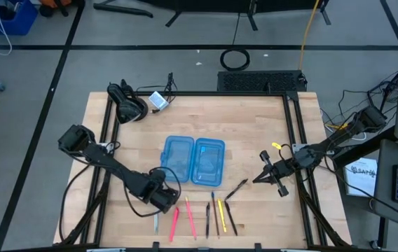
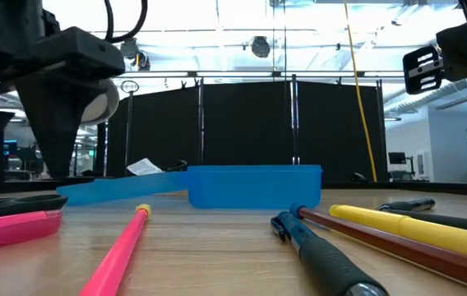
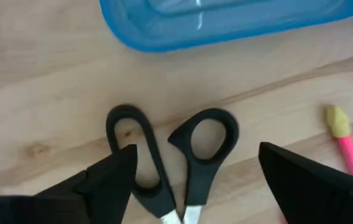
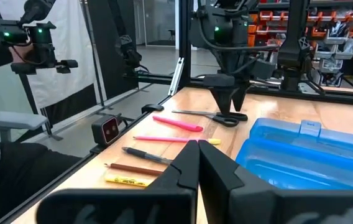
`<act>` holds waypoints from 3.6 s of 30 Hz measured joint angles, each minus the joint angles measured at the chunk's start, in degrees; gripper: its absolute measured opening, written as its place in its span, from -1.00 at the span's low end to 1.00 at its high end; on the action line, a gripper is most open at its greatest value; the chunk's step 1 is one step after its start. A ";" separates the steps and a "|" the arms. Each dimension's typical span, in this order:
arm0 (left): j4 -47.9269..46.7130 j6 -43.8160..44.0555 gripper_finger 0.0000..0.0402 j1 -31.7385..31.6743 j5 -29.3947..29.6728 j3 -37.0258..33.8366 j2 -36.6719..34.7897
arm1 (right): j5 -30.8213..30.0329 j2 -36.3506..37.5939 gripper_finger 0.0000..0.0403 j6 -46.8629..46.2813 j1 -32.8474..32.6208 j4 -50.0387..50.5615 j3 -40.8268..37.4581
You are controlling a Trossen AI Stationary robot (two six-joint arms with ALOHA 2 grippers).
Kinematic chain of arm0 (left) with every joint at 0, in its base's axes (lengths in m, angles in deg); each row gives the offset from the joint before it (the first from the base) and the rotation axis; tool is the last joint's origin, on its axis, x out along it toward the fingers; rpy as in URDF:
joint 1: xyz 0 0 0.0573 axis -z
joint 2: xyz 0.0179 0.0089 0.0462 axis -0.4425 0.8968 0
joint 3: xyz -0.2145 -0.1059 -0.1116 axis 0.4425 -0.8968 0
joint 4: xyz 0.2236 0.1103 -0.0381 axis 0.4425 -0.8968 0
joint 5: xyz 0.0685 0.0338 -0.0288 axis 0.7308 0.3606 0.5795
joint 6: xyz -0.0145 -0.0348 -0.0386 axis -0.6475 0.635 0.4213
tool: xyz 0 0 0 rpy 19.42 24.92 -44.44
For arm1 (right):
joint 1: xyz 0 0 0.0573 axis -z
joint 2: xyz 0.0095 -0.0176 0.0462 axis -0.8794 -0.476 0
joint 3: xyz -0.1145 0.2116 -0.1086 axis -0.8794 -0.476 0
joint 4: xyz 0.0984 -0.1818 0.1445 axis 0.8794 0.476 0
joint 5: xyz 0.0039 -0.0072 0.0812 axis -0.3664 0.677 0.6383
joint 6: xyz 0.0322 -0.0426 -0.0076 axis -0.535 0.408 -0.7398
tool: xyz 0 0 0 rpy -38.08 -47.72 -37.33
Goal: Pick & place school supplies into a supply box
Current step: Put the black scissors into the blue supply box
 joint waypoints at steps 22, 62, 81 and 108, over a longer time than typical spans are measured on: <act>0.30 -1.89 0.22 -0.30 -0.52 0.29 8.00 | -0.02 -0.06 -1.00 -0.83 0.00 0.37 0.00; 8.93 -19.87 -0.62 1.85 24.34 0.33 -9.16 | -0.13 -0.06 -1.00 0.02 0.00 0.35 0.00; 31.30 -45.22 -0.70 -30.34 10.77 0.52 -9.11 | -0.15 -0.07 -1.00 -0.17 0.02 -1.36 0.00; -4.39 -41.34 -0.69 -29.18 15.04 41.44 25.13 | -0.04 -0.04 -1.00 -3.45 0.02 -1.64 0.00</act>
